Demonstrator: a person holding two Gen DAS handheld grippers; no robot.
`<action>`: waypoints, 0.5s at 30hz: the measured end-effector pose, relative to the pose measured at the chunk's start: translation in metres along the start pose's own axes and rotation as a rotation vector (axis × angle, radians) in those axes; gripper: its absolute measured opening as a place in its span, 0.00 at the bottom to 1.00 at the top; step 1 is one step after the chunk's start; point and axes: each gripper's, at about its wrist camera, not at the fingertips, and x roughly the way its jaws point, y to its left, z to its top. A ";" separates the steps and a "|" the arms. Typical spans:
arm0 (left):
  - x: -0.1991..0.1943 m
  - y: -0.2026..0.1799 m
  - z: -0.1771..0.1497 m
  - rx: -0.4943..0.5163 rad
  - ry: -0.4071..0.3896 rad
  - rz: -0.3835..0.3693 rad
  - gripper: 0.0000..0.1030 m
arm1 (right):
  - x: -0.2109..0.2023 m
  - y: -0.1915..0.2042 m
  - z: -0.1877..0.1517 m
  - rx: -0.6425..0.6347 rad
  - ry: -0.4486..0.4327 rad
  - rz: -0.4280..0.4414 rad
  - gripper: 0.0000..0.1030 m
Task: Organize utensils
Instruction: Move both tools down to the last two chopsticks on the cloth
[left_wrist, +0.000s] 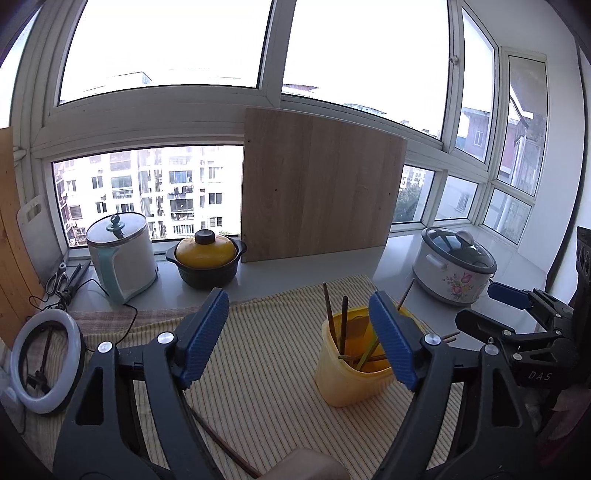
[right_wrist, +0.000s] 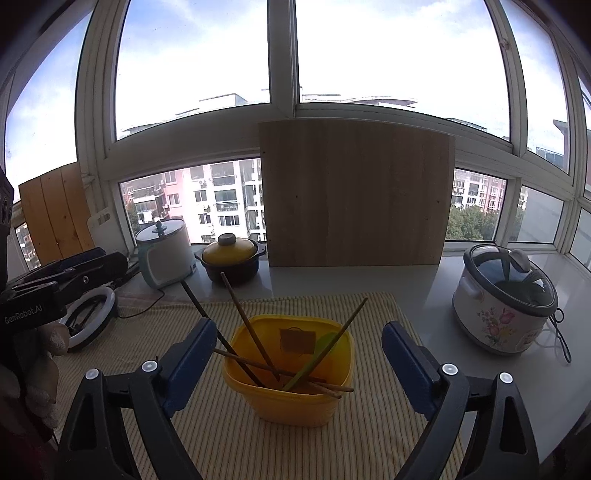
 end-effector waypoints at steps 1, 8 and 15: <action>-0.003 0.003 -0.003 0.007 0.000 0.018 0.80 | -0.001 0.002 -0.001 -0.003 -0.005 0.000 0.97; -0.009 0.031 -0.030 -0.008 0.069 0.092 0.81 | -0.010 0.020 -0.007 -0.033 -0.034 0.010 1.00; -0.002 0.065 -0.067 -0.072 0.181 0.115 0.81 | -0.015 0.043 -0.017 -0.051 -0.031 0.075 1.00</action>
